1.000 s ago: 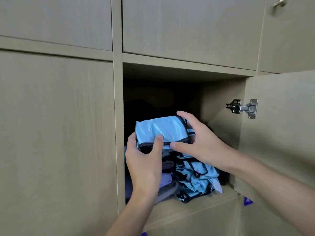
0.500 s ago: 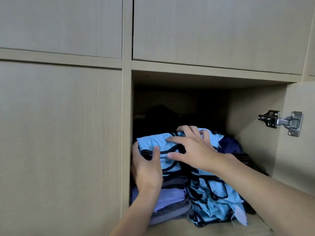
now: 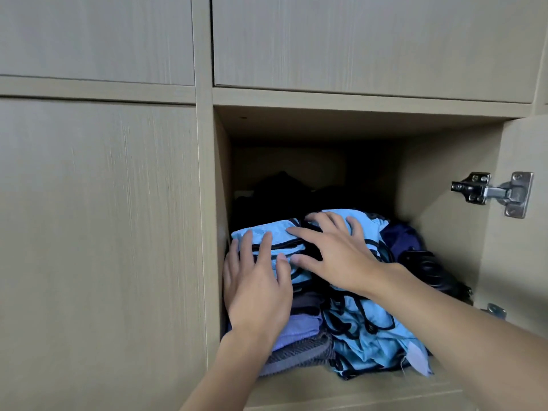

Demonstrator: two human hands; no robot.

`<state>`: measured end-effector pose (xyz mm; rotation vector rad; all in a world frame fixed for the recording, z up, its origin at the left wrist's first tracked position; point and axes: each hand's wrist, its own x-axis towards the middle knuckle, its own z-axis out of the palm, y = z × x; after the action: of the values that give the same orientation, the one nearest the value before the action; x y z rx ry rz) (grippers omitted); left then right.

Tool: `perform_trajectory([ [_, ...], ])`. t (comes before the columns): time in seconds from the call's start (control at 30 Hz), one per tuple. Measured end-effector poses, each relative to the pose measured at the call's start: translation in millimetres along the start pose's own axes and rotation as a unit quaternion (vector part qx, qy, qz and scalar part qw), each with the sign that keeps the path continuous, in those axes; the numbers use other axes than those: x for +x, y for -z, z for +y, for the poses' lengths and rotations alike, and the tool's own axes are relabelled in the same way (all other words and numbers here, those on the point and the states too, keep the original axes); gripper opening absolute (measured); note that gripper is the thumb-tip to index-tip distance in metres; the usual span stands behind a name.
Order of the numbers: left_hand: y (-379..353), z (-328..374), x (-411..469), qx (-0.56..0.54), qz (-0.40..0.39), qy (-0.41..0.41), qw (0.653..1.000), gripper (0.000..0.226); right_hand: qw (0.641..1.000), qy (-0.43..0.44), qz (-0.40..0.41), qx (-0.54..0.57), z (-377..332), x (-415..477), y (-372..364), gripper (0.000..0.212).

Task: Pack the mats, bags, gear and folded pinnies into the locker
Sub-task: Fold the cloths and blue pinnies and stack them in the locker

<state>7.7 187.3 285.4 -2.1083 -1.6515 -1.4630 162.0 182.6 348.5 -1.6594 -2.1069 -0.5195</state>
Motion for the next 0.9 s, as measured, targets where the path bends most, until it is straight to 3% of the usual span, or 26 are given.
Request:
perform_trajectory([
  [0.13,0,-3,2,0.0,-0.034,0.029,0.999,0.058,1.0,0.01,-0.008,-0.024,6,-4,-6,0.062],
  [0.5,9,3,12,0.095,-0.13,0.033,0.986,0.07,0.999,0.009,-0.038,-0.031,3,0,0,0.067],
  [0.9,21,4,10,0.054,-0.096,-0.026,0.994,0.071,0.999,-0.003,-0.038,-0.02,-6,-5,19,0.07],
])
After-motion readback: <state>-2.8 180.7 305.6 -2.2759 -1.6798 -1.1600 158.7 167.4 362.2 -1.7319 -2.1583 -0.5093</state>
